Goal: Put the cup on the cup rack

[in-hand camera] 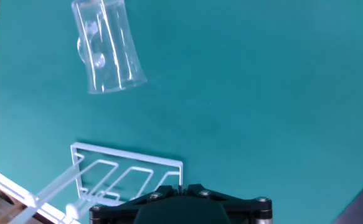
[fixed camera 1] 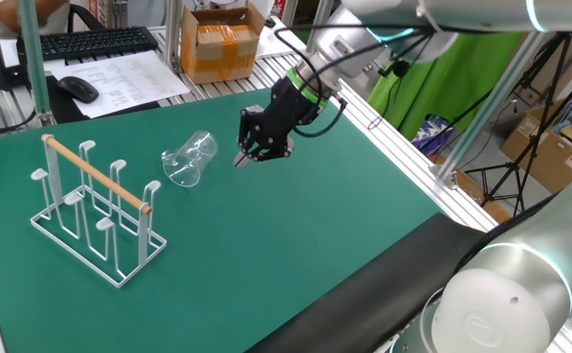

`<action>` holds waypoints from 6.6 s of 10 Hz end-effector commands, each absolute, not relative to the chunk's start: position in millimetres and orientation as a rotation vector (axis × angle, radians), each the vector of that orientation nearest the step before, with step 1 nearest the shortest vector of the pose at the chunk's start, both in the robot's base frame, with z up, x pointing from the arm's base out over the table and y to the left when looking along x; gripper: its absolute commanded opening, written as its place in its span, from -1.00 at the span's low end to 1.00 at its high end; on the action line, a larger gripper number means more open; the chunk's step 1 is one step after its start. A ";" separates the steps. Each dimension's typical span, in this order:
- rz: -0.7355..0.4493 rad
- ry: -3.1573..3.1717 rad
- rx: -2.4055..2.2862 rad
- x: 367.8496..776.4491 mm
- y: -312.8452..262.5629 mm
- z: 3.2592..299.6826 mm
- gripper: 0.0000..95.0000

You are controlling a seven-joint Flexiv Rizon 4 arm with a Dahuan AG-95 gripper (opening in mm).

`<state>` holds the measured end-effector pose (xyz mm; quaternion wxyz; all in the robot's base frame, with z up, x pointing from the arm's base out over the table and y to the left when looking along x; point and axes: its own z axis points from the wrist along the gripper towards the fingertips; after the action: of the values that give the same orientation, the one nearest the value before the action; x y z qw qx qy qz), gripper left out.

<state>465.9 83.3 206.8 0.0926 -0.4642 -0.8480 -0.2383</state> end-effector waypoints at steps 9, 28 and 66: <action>-0.001 -2.989 -0.601 453.5 103.3 224.4 -1.00; 0.029 -3.132 -0.697 559.2 79.1 184.2 -1.00; 0.107 -2.975 -0.944 632.6 52.4 150.7 0.60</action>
<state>632.8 53.0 150.4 -0.0032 -0.3031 -0.9519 0.0439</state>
